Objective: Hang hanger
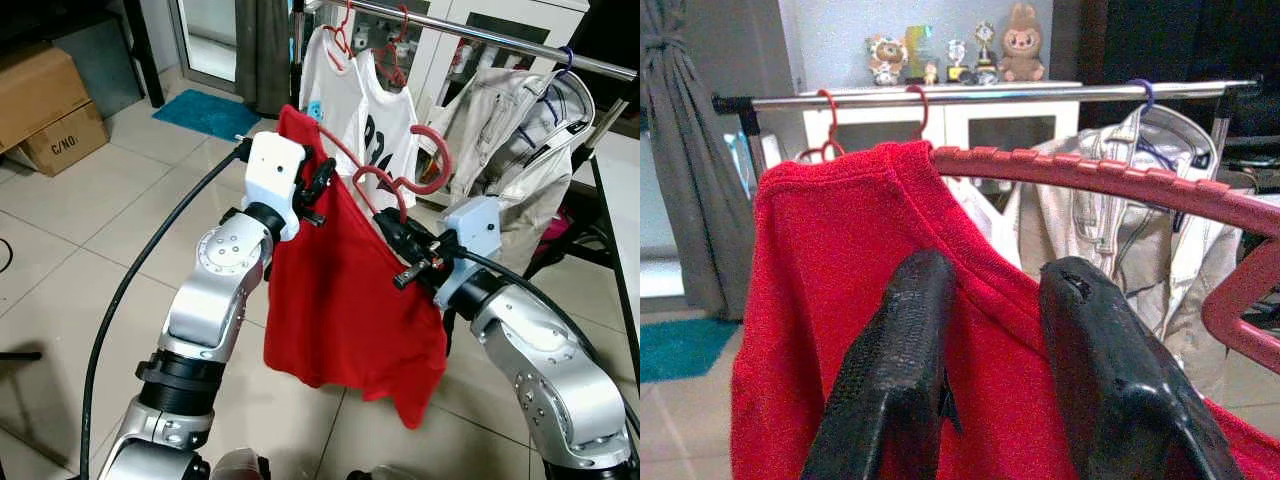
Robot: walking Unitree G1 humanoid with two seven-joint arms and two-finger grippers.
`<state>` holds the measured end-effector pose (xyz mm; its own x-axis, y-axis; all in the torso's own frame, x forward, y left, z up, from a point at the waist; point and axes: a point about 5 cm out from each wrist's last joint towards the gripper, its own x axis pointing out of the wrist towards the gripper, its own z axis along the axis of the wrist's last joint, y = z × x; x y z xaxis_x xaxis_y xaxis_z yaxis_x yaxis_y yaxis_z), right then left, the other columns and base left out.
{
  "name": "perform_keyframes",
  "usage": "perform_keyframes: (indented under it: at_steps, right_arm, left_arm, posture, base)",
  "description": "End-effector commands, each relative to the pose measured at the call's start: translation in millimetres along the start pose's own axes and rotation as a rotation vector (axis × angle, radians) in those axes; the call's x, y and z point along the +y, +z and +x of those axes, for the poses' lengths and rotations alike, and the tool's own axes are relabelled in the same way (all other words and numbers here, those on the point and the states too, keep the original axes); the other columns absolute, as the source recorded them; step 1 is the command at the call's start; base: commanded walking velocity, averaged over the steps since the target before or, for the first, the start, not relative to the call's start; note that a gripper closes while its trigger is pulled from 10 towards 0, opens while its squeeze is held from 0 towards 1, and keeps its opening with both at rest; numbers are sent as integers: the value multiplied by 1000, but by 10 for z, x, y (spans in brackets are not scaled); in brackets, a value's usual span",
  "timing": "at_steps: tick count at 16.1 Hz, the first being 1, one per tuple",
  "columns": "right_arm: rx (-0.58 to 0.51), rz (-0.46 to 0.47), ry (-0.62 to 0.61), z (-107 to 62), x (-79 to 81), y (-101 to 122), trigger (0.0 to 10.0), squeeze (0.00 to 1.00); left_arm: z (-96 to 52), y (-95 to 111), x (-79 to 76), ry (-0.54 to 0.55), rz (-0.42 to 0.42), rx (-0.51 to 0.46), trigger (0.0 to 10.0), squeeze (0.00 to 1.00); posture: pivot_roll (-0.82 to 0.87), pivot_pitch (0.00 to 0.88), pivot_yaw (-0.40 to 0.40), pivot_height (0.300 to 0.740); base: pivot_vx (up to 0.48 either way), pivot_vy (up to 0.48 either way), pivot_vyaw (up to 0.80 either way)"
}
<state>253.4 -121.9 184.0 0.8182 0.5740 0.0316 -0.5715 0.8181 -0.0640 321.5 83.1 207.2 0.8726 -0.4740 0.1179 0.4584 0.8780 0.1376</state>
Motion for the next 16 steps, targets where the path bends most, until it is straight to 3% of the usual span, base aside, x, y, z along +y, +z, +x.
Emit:
perform_keyframes:
  at_steps: [1, 2, 5, 6, 7, 16]
  right_arm:
    - [-85, -22, 3, -6, -20, 157, 10000, 0]
    - [-86, -23, 5, -4, -19, 158, 10000, 0]
    - [-92, -27, 17, 8, -11, 167, 10000, 0]
    - [-94, -29, 19, 9, -13, 172, 10000, 0]
    - [-96, -31, 21, 9, -13, 175, 10000, 0]
    - [-113, -39, 17, 16, -13, 193, 10000, 0]
  left_arm:
    - [28, 90, -34, -15, 12, -35, 10000, 749]
    - [28, 91, -28, -11, 9, -36, 10000, 1000]
    - [35, 39, 96, 92, 22, -11, 10000, 1000]
    - [42, 38, 159, 128, -8, -16, 10000, 263]
    - [50, 46, 176, 122, -22, -26, 10000, 0]
    - [140, 102, -15, -48, -29, -66, 10000, 0]
  posture:
    - [28, 49, -65, 740]
    - [28, 50, -65, 740]
    - [26, 45, -68, 740]
    - [24, 42, -70, 740]
    - [24, 42, -71, 740]
    - [19, 32, -60, 740]
  base:
    - [0, 0, 0]
    - [0, 0, 0]
    - [0, 0, 0]
    - [0, 0, 0]
    - [0, 0, 0]
    - [0, 0, 0]
